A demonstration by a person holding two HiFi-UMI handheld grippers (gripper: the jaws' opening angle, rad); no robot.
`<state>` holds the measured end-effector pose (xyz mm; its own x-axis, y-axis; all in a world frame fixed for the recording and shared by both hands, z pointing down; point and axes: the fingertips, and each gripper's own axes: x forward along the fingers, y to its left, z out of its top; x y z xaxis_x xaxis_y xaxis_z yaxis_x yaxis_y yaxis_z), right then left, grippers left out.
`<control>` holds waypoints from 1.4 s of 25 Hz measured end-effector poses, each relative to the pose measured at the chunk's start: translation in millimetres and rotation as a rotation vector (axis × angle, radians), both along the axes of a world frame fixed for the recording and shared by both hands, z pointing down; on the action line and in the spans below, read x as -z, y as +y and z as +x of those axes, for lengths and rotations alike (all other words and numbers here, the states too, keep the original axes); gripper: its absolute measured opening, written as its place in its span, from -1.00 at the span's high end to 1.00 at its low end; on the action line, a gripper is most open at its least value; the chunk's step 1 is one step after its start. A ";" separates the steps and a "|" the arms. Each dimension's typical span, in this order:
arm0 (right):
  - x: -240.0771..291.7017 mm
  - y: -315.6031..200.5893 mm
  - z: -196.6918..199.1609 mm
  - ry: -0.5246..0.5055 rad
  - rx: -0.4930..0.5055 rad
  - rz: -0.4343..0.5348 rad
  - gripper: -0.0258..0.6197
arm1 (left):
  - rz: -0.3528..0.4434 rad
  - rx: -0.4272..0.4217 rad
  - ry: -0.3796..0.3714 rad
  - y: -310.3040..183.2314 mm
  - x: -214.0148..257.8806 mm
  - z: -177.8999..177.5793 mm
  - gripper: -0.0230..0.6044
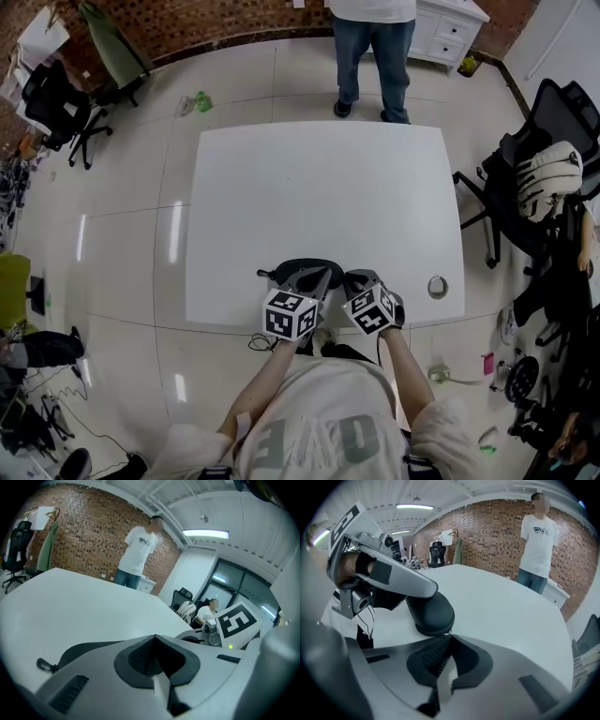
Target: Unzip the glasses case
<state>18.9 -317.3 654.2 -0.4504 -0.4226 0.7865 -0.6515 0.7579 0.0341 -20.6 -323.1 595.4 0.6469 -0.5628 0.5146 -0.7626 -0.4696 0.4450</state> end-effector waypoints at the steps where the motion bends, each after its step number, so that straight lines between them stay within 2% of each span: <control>1: 1.5 -3.4 5.5 0.001 -0.038 0.012 0.92 | -0.001 0.013 -0.003 1.0 0.5 -4.7 0.92; 4: 6.9 -10.7 32.0 -0.043 -0.238 0.022 0.92 | -0.007 0.082 -0.016 4.3 -0.3 -30.3 0.92; 5: 8.5 -7.3 33.2 -0.065 -0.264 0.015 0.92 | -0.005 0.107 -0.014 3.3 0.1 -38.7 0.92; 6: 9.4 0.2 27.3 -0.077 -0.246 0.009 0.92 | 0.001 0.127 -0.009 1.8 1.8 -45.0 0.92; 8: 9.3 24.0 2.0 -0.080 -0.137 0.003 0.92 | 0.026 0.142 0.003 -1.0 9.7 -47.6 0.92; 10: 8.4 48.2 -25.2 -0.087 -0.034 -0.006 0.92 | 0.068 0.116 0.003 -2.2 21.0 -37.5 0.92; 12: 7.6 63.4 -43.7 -0.106 0.015 -0.019 0.92 | 0.095 0.064 -0.022 -1.7 25.1 -23.1 0.92; 16: 7.2 71.1 -57.2 -0.117 0.040 -0.038 0.92 | 0.067 -0.012 -0.092 1.7 3.5 -11.6 0.92; 21: 2.6 64.7 -38.0 -0.106 -0.001 -0.046 0.92 | 0.045 -0.014 -0.071 2.3 -2.9 -9.0 0.92; 26: 2.5 39.8 -18.0 -0.060 -0.021 -0.009 0.92 | 0.033 -0.015 -0.049 1.6 -4.0 -6.2 0.92; 30: -0.2 11.9 -10.6 0.005 0.045 0.017 0.92 | 0.020 -0.019 -0.038 1.6 -3.4 -4.4 0.92; 35: -2.9 -19.7 -13.3 0.023 0.118 0.036 0.92 | 0.008 -0.022 -0.021 -0.2 -3.8 -3.1 0.92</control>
